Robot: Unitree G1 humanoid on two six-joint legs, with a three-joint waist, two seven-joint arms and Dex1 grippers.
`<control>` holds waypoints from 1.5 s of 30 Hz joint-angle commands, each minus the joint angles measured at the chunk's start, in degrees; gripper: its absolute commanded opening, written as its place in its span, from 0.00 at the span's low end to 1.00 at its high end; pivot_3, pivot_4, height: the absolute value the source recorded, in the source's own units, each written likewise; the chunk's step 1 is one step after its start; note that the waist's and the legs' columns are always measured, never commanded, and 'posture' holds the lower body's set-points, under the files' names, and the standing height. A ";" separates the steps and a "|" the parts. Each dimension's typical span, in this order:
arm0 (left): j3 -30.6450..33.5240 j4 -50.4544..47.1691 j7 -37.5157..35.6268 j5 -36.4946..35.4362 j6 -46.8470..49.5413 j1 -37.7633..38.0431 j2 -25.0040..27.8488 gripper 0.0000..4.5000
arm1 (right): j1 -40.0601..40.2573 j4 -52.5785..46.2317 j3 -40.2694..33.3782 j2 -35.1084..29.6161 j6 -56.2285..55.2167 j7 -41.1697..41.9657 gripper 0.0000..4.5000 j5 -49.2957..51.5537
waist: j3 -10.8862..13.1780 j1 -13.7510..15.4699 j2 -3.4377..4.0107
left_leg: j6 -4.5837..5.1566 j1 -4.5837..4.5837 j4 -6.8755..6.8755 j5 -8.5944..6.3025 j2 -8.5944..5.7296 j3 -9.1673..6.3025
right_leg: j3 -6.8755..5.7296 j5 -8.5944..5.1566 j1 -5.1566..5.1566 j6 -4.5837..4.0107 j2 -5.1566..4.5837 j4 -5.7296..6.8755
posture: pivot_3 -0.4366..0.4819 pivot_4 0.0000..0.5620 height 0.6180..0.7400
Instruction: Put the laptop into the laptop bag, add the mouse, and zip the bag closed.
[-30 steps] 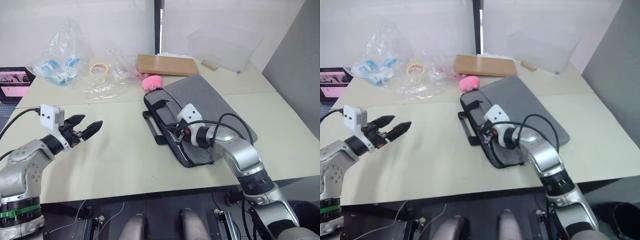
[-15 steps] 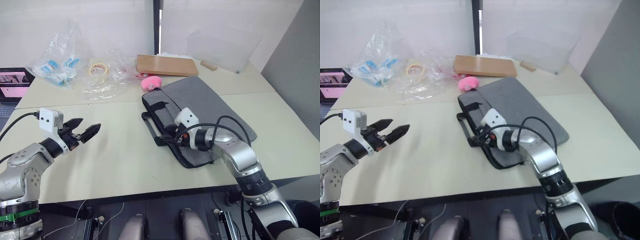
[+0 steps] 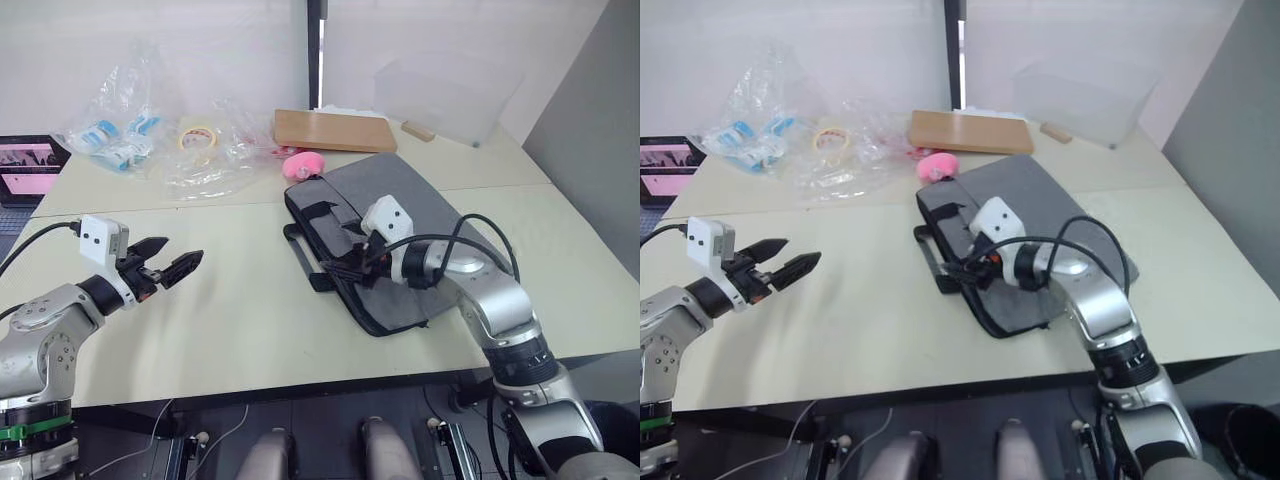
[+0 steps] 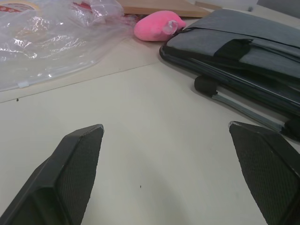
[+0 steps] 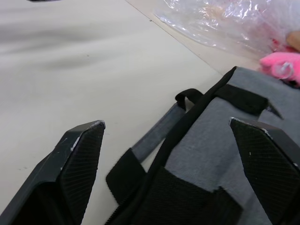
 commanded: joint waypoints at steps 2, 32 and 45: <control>0.35 0.41 -0.89 -0.12 -2.05 -1.13 1.13 1.00 | -0.60 -0.70 4.91 -0.43 -3.08 -1.73 0.99 -6.82 | 0.00 0.00 0.00 | 0.00 0.00 0.00 0.00 0.00 0.01 | 0.00 0.00 0.01 0.00 0.00 0.00 | 0.48 0.27 1.00; -8.69 8.89 -6.11 1.78 -5.75 -10.56 0.50 1.00 | 28.71 -26.43 -3.17 -21.76 -7.35 4.40 0.99 -1.52 | 0.04 1.38 -0.08 | 0.03 0.60 -0.09 -0.02 0.20 0.54 | -0.31 -0.12 1.06 0.17 0.09 -0.90 | 0.48 0.27 1.00; -8.24 8.36 -6.12 1.73 -5.41 -10.48 0.85 1.00 | 24.80 -13.16 -0.05 -20.64 -26.06 5.45 0.35 -12.74 | 0.05 1.72 -0.09 | 0.04 0.56 -0.08 -0.02 0.17 0.50 | -0.30 -0.11 1.04 0.14 0.06 -0.90 | 0.48 0.27 1.00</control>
